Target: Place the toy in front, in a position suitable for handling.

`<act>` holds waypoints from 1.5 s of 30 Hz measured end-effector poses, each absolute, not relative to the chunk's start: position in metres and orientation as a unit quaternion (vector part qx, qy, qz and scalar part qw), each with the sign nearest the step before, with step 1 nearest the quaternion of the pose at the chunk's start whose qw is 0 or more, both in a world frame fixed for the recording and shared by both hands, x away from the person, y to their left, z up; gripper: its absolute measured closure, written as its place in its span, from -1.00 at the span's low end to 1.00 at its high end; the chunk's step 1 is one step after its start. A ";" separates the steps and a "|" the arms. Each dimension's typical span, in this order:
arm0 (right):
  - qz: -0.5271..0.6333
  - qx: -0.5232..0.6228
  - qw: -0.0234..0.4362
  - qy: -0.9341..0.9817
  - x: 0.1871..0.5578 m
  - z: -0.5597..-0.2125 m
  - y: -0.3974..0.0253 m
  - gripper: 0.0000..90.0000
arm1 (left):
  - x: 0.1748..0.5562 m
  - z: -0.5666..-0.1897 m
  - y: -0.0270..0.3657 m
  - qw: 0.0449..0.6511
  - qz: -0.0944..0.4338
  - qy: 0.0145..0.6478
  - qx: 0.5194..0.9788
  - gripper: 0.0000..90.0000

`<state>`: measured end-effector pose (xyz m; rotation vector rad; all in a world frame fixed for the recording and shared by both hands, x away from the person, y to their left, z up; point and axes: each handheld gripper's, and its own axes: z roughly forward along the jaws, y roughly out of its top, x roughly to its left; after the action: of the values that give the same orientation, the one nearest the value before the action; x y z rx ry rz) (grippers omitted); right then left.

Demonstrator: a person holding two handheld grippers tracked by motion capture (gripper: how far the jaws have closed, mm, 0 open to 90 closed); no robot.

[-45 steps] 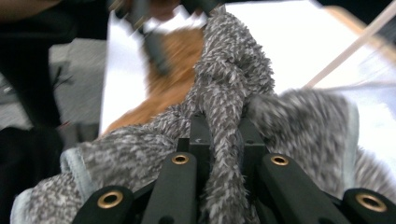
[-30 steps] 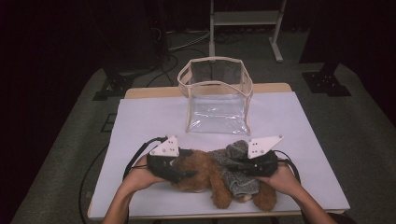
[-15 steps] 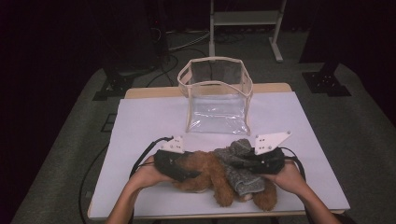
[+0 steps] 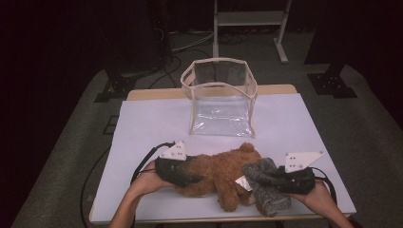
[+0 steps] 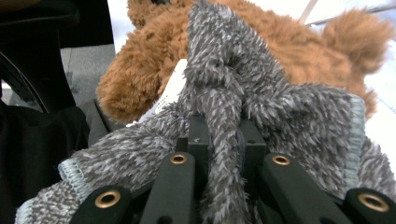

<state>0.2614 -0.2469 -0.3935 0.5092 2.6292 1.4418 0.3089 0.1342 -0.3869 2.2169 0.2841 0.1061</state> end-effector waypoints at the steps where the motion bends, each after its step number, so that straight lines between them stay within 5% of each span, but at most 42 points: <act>1: 0.477 0.168 0.049 0.861 0.261 -0.396 -0.246 0.76 | 0.308 -0.386 0.135 0.436 0.046 0.114 0.892 -0.26; 14: 0.462 0.120 0.077 0.875 0.309 -0.383 -0.190 0.76 | 0.295 -0.394 0.168 0.445 0.070 0.150 0.880 -0.25; 27: 0.446 0.087 0.066 0.888 0.344 -0.351 -0.153 0.76 | 0.289 -0.390 0.137 0.425 0.109 0.092 0.894 -0.19; 45: 0.487 0.144 0.033 0.861 0.306 -0.391 -0.212 0.80 | 0.313 -0.374 0.106 0.399 0.126 0.046 0.907 -0.17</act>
<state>0.3064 -0.2120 -0.3910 0.4445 2.6495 1.4976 0.3126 0.1057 -0.3742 2.2967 0.1154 0.3190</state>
